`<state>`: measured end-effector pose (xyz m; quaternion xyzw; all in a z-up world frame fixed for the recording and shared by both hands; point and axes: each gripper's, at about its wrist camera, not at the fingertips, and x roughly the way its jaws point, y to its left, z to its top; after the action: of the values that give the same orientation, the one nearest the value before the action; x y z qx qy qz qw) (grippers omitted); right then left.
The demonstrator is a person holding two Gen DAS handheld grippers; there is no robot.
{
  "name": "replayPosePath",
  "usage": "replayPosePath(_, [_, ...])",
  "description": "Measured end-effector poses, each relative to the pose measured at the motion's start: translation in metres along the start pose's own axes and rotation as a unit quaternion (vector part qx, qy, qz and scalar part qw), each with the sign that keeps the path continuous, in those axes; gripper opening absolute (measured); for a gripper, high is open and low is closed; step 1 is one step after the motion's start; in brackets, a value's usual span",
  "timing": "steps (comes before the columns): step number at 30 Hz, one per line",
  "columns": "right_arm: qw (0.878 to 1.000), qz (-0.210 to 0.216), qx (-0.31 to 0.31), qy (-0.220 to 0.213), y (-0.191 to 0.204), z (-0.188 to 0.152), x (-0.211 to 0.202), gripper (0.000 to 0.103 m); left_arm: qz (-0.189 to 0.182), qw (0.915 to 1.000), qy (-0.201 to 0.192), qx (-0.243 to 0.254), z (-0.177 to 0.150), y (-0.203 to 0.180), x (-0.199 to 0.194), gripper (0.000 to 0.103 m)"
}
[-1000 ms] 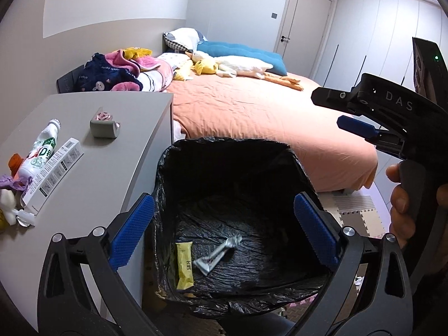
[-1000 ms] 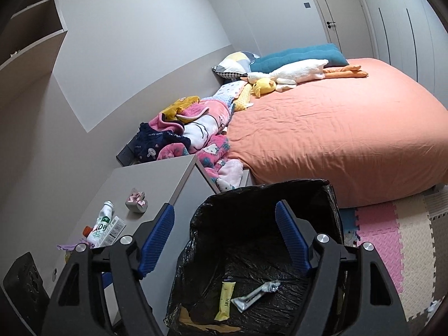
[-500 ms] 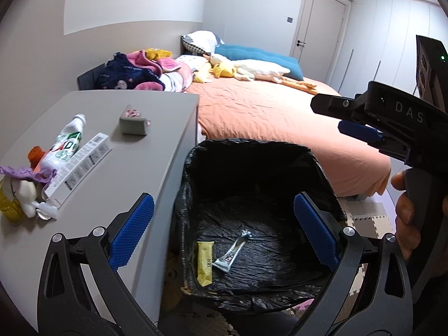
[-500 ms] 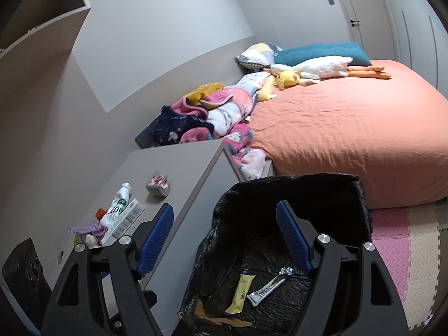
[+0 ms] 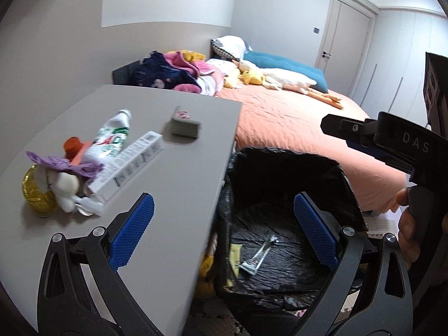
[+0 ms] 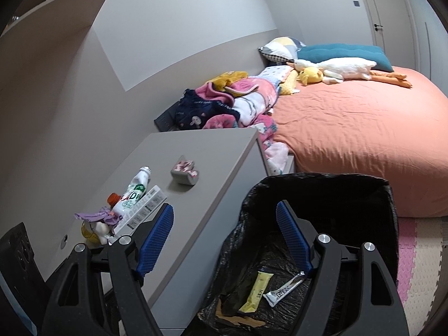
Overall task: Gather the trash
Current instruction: 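Return both tools to the table toward the sponge toy and grey holder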
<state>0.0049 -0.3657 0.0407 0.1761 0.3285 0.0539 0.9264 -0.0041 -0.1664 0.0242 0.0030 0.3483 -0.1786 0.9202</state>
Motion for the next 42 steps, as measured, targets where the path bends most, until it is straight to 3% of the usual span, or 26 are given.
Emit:
replayPosePath(20, [0.998,0.029,-0.048,0.04,0.063,0.006,0.06,0.077,0.068,0.9949,-0.008,-0.074,-0.002,0.078,-0.013,0.097])
replayPosePath(33, [0.995,0.028,-0.063,0.072,0.072,0.009,0.11,0.077,0.116,0.9803,-0.01,-0.159,-0.009,0.132,-0.002,0.096])
replayPosePath(42, [0.993,0.025,-0.081,0.085,0.075,0.018,0.144,0.077,0.13,0.9675,-0.002,-0.217,-0.018,0.161,0.008,0.082])
